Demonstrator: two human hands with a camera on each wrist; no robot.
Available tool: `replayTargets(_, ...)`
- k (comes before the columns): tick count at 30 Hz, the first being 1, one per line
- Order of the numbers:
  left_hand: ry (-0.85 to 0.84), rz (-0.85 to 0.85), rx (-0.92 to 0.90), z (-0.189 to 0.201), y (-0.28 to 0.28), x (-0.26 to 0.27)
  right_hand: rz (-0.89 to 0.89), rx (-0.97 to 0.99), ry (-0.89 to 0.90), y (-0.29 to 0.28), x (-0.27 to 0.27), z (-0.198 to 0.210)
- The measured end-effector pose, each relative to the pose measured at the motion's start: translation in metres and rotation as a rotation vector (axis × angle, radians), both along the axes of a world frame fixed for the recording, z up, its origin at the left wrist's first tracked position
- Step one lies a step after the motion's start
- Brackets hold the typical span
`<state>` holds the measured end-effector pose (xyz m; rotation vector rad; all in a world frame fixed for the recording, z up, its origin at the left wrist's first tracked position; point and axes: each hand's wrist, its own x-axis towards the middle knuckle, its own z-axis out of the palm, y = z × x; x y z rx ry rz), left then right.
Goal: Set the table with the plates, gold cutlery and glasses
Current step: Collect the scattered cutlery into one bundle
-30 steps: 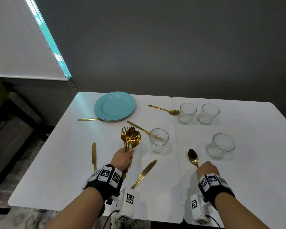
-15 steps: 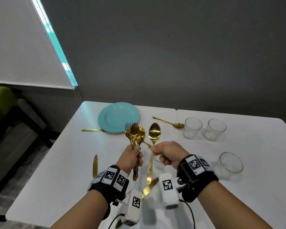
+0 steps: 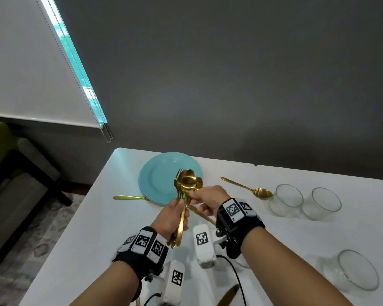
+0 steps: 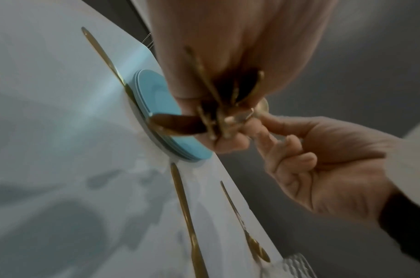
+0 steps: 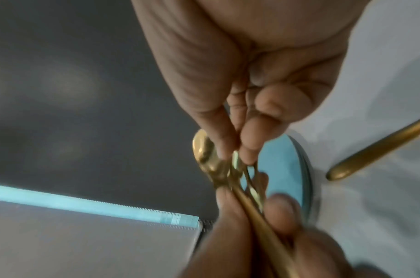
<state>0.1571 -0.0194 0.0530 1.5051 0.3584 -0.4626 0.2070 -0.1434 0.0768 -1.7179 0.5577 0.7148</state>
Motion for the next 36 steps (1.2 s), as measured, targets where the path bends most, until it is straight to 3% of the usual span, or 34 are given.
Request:
replayTargets(5,0.011,-0.020,0.059,-0.012,0.022,0.030,-0.356,0.079,-0.002,-0.025,0.057,-0.015)
replayTargets(7,0.013,-0.024,0.060,-0.015,0.029,0.036,-0.376,-0.001,-0.007,-0.044,0.068,-0.021)
replayTargets(10,0.011,-0.057,0.093,-0.021,0.038,0.044,-0.511,0.081,0.019,-0.063,0.072,-0.027)
replayTargets(11,0.016,-0.064,0.092,-0.022,0.040,0.045,-0.454,-0.024,0.040,-0.070,0.070,-0.032)
replayTargets(12,0.021,-0.062,0.087,-0.023,0.044,0.048,-0.543,-0.052,0.090,-0.073,0.075,-0.034)
replayTargets(13,0.027,-0.063,0.087,-0.023,0.046,0.049,-0.488,-0.175,0.061,-0.076,0.076,-0.044)
replayTargets(15,0.033,-0.069,0.126,-0.024,0.054,0.053,-0.522,-0.110,0.084,-0.082,0.080,-0.050)
replayTargets(17,0.031,-0.071,0.183,-0.026,0.059,0.055,-0.474,-0.296,0.094,-0.087,0.087,-0.069)
replayTargets(19,0.030,-0.059,0.201,-0.028,0.063,0.057,-0.327,-0.439,-0.010,-0.084,0.082,-0.068)
replayTargets(21,0.043,-0.042,0.177,-0.030,0.064,0.057,-0.309,-0.411,0.083,-0.084,0.078,-0.061)
replayTargets(24,0.059,-0.035,0.168,-0.031,0.063,0.055,-0.184,-0.546,-0.059,-0.082,0.077,-0.058)
replayTargets(26,0.068,-0.031,0.163,-0.031,0.062,0.055,-0.372,-0.338,0.079,-0.072,0.074,-0.046)
replayTargets(28,0.071,-0.020,0.144,-0.032,0.060,0.054,-0.424,-0.153,0.103,-0.063,0.074,-0.037)
replayTargets(30,0.061,-0.013,0.132,-0.033,0.060,0.052,-0.457,-0.095,0.046,-0.059,0.078,-0.037)
replayTargets(31,0.054,-0.015,0.139,-0.033,0.059,0.051,-0.567,0.054,0.102,-0.059,0.081,-0.032)
replayTargets(33,0.042,-0.006,0.164,-0.032,0.057,0.048,-0.505,0.090,0.054,-0.061,0.094,-0.032)
replayTargets(36,0.025,0.081,0.125,-0.026,0.052,0.042,-0.303,-0.033,-0.049,-0.041,0.096,-0.018)
